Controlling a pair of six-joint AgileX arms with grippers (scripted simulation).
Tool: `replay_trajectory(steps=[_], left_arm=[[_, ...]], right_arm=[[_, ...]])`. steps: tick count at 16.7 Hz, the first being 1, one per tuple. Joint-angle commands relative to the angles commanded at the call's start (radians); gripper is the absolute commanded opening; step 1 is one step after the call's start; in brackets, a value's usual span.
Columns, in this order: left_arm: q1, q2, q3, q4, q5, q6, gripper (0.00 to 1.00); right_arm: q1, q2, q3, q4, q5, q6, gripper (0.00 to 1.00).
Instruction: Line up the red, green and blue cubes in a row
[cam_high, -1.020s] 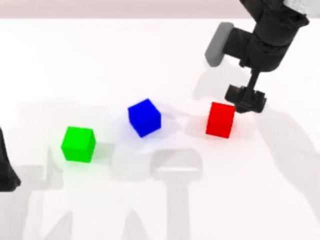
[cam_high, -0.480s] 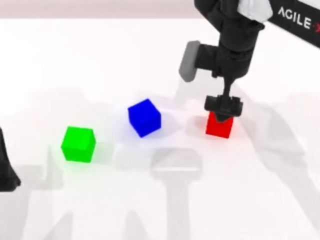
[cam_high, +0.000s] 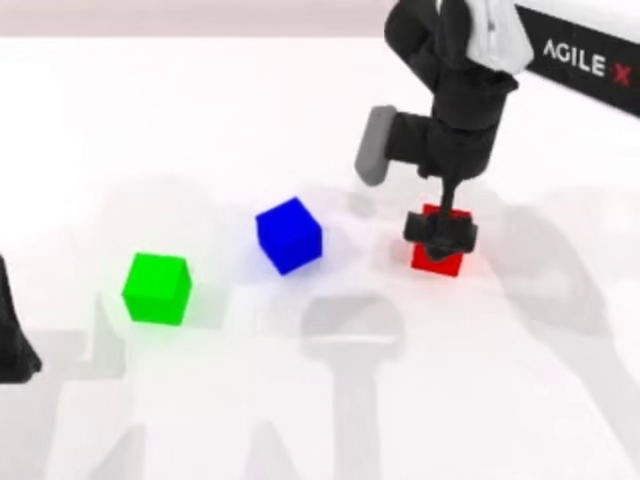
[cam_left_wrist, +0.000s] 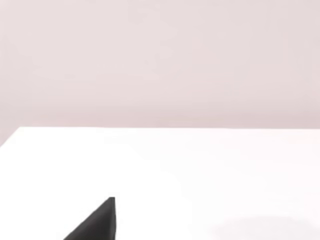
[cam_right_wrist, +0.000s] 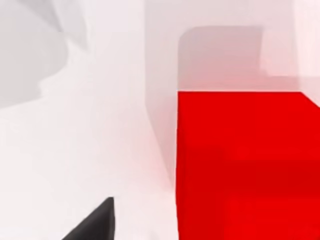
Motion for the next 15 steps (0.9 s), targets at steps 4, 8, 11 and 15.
replay_trajectory(steps=[4,8,11,15], left_arm=[[0.000,0.000,0.000,0.000,0.000,0.000,1.00],[0.000,0.000,0.000,0.000,0.000,0.000,1.00],[0.000,0.000,0.000,0.000,0.000,0.000,1.00],[0.000,0.000,0.000,0.000,0.000,0.000,1.00]], right_arm=[[0.002,0.035,-0.122,0.164,0.000,0.002,1.00],[0.002,0.045,-0.150,0.195,0.000,0.002,1.00],[0.002,0.045,-0.150,0.195,0.000,0.002,0.85],[0.002,0.045,-0.150,0.195,0.000,0.002,0.55]])
